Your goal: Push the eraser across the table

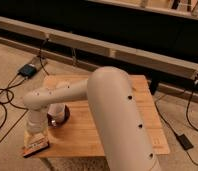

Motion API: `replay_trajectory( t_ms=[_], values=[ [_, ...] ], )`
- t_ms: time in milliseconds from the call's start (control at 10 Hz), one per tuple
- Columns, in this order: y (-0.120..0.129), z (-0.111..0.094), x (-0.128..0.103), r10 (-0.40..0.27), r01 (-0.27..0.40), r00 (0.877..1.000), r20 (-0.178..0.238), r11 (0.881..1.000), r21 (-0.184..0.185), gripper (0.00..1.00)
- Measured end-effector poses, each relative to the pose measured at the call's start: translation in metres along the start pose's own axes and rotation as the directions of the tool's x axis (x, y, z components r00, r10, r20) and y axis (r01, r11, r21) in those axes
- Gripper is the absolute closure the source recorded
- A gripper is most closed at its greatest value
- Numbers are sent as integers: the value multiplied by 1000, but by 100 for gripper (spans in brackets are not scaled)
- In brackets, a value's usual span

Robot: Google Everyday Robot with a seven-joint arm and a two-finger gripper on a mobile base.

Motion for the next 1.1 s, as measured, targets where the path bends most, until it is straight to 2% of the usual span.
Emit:
replay_trajectory(
  t_ms=[500,1100],
  values=[
    [-23,-2,11,47,-47,999,10,999,-8,35],
    [-23,2,7,45,-45,999,9,999,-19,35]
  ],
)
